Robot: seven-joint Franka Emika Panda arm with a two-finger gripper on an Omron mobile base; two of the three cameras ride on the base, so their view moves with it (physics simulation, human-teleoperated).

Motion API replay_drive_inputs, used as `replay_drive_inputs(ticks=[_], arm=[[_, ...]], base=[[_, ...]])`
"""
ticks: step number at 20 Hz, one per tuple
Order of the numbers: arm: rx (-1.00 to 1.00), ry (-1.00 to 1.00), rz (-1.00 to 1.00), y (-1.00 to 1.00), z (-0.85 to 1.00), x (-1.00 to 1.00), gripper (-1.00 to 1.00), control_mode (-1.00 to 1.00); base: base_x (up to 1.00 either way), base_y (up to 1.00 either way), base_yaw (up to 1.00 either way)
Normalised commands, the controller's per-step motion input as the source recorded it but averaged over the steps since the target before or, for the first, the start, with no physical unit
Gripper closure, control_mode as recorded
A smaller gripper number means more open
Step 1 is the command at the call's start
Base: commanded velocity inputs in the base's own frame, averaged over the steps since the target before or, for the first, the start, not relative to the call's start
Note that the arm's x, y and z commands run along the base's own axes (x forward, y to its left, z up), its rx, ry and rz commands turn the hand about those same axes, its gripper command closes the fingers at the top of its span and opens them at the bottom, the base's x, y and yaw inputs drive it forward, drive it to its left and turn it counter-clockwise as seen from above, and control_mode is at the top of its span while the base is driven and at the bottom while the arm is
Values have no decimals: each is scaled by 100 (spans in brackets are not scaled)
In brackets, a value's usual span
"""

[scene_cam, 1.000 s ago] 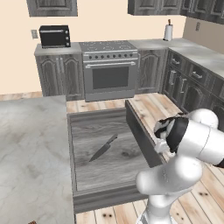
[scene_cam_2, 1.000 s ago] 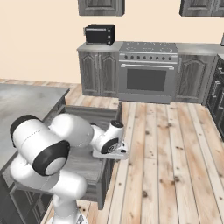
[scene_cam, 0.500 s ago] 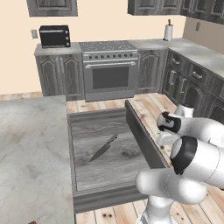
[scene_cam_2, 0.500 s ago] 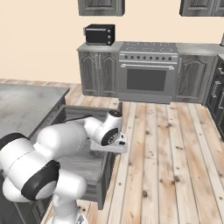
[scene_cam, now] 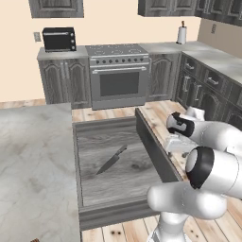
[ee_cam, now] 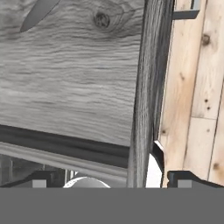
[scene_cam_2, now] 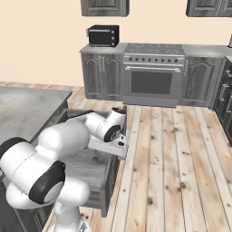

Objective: Pick up the knife from the drawer and place it on the cutting board. Then place the meat from the plate to the cutting board.

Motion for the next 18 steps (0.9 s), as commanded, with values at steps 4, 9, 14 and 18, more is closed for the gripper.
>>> replay_drive_inputs(ticks=[4, 9, 14, 18], arm=[[6, 3, -11, 45, 19, 0, -100, -100], [0, 0, -12, 59, 20, 1, -100, -100], [0, 1, -12, 65, 11, 13, -100, -100], [0, 8, -21, 53, 0, 31, -100, -100]], base=[[0, 0, 0], [0, 0, 0], [0, 0, 0], [0, 0, 0]])
